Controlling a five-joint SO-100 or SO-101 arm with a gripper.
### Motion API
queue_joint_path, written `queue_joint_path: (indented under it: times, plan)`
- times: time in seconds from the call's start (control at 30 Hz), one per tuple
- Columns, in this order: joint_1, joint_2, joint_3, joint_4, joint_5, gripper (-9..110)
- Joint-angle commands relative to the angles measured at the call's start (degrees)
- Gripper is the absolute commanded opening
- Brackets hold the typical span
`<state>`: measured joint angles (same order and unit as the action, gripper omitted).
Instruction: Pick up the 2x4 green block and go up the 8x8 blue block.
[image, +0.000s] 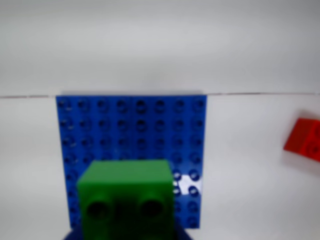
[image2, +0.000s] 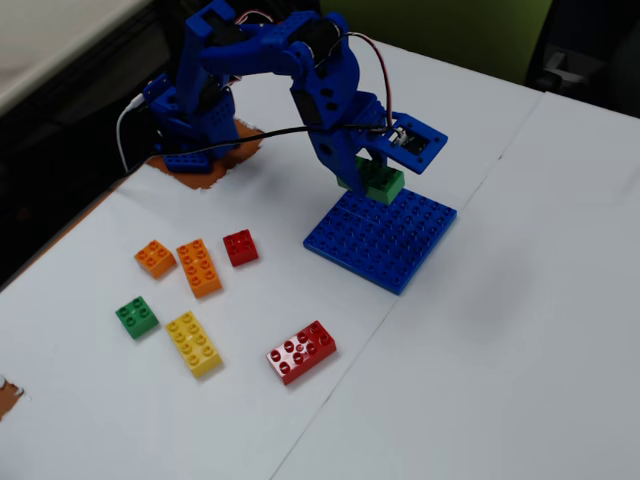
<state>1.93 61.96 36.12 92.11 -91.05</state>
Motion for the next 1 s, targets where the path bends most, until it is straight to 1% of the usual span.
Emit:
queue_joint_path:
  times: [0.0,0.97]
  plan:
    - [-0.7,1.3,-0.3,-1.0,1.1,3]
    - [-0.9,1.1,-0.3,-1.5,2.1,3]
